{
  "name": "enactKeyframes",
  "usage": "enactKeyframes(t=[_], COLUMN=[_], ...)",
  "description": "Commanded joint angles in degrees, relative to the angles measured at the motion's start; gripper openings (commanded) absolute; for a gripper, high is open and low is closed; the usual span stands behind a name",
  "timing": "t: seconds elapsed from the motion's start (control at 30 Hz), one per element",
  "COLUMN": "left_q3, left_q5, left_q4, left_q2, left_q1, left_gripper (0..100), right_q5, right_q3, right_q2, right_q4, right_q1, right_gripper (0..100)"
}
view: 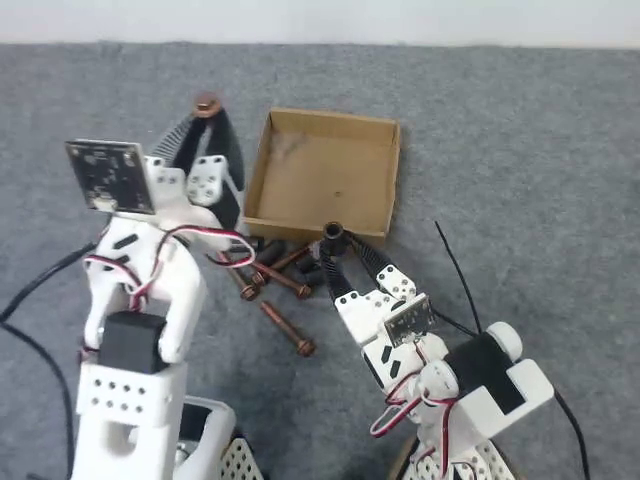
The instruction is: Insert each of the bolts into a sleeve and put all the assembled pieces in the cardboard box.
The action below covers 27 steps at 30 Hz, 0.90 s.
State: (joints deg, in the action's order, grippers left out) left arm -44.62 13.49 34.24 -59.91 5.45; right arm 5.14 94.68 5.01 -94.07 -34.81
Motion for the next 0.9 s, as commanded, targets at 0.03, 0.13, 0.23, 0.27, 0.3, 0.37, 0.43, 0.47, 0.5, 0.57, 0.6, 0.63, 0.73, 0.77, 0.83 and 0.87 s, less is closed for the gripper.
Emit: enactKeyframes(t=[0.03, 0.13, 0.23, 0.27, 0.3, 0.37, 0.43, 0.47, 0.5, 0.57, 0.6, 0.63, 0.73, 0.77, 0.83, 0.87], left_q3=[1.36, 1.27, -1.36, -3.74, -6.02, -9.8, -11.74, -12.35, -12.97, -13.58, -13.67, -14.02, -16.66, -17.63, -18.95, -19.38], left_q5=[0.88, 0.88, 0.88, 0.97, 0.97, 0.97, 0.97, 0.97, 0.97, 0.97, 1.05, 1.05, 4.4, 5.54, 6.15, 6.24], left_q4=[-2.2, -2.29, -7.47, -11.25, -15.21, -20.57, -20.92, -20.92, -20.92, -20.92, -20.84, -20.84, -20.84, -21.01, -21.1, -21.1], left_q2=[-2.73, -2.37, -2.2, -2.2, -2.29, -2.29, -2.29, -2.29, -2.55, -2.73, -2.73, -2.73, -2.81, -2.81, -2.81, -2.81], left_q1=[6.51, 9.76, 11.69, 12.48, 13.27, 14.68, 15.91, 16.18, 16.35, 16.35, 16.35, 16.35, 16.44, 16.44, 16.44, 16.44], left_gripper=[1, 1, 1, 1, 1, 1, 1, 1, 1, 1, 1, 1, 1, 1, 1, 1], right_q5=[0.62, 0.62, 0.62, 0.62, 0.62, 0.62, 0.62, 0.62, 0.62, 0.62, 0.62, 0.62, 0.62, 0.62, 0.62, 0.62], right_q3=[1.23, 1.23, 1.23, 1.23, 1.23, 1.23, 1.23, 1.23, 1.23, 1.23, 1.23, 1.23, 1.23, 1.23, 1.23, 1.23], right_q2=[-0.66, -0.66, -0.66, -0.66, -0.66, -0.66, -0.66, -0.66, -0.66, -0.66, -0.66, -0.66, -0.66, -0.66, -0.66, -0.66], right_q4=[0.48, 0.48, 0.48, 0.48, 0.48, 0.48, 0.48, 0.48, 0.48, 0.48, 0.48, 0.48, 0.57, 0.57, 0.57, 0.57], right_q1=[0.13, 0.22, 0.31, 0.31, 0.31, 0.4, 0.4, 0.4, 0.4, 0.4, 0.4, 0.4, 0.4, 0.4, 0.4, 0.4], right_gripper=[0.7, 0.7, 0.7, 0.7, 0.7, 0.7, 0.7, 0.7, 0.7, 0.7, 0.7, 0.7, 0.7, 0.7, 0.7, 0.7])
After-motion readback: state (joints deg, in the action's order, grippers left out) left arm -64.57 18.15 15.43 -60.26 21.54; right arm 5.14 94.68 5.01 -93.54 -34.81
